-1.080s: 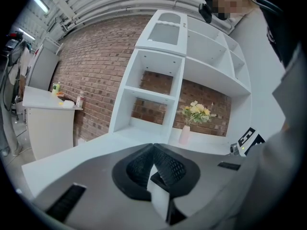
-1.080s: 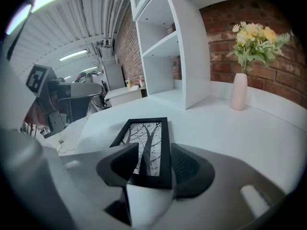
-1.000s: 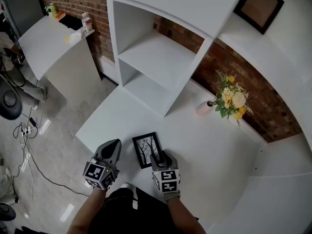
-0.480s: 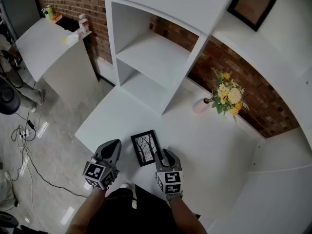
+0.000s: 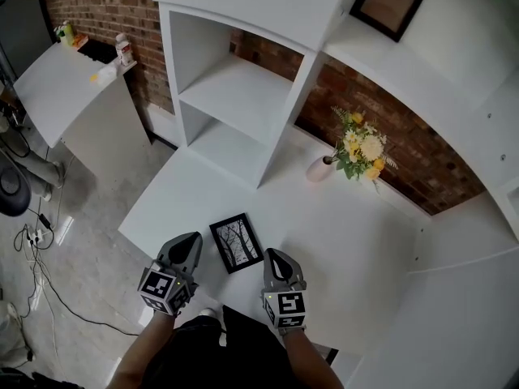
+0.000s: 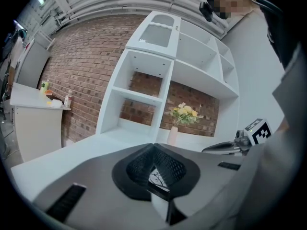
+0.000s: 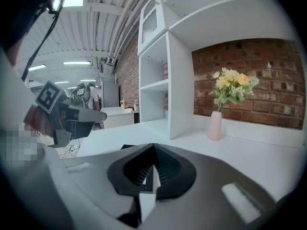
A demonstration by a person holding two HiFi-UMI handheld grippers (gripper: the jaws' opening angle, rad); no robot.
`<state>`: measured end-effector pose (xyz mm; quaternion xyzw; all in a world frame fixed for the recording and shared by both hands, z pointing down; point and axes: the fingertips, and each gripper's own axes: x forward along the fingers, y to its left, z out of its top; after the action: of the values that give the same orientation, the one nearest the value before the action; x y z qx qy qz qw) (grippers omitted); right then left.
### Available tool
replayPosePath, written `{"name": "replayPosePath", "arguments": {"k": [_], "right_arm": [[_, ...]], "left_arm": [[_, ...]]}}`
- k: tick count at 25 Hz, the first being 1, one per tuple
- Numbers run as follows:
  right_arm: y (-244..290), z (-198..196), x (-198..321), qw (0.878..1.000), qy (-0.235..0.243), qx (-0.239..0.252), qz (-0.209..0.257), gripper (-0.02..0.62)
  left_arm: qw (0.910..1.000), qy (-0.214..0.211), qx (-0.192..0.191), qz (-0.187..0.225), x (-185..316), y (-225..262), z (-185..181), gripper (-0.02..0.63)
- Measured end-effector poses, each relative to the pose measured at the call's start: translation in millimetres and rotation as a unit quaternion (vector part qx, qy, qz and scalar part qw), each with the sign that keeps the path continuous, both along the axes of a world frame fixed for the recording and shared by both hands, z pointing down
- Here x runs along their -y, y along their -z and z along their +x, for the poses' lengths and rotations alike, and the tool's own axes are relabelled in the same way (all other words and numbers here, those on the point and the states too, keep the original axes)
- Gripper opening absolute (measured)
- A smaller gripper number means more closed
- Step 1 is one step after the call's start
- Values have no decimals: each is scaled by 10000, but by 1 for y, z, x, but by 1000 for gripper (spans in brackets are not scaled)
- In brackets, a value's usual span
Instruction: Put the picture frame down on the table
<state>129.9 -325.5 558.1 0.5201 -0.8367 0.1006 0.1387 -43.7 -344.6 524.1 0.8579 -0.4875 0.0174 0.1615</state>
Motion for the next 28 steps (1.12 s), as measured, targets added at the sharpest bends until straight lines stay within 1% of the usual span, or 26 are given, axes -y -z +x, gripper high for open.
{"name": "replayPosePath", "arguments": {"k": [5,12,23,28], "right_arm": [[30,11,-1,9988,-187,199,400,3],[52,18,-3,9968,-248,313,689,3],[67,22,-11,9948,-360,354,880,3],[71,21,-14,9941,-411,364,933,3]], "left_arm": [[9999,-90,-10,104,0,7,2,-6],[9995,-125,-35,305,-1,21,2,-6],[9987,85,-73,488,-1,35,-20,-6],[9985,92,-98,530,-2,38,-25,-6]]}}
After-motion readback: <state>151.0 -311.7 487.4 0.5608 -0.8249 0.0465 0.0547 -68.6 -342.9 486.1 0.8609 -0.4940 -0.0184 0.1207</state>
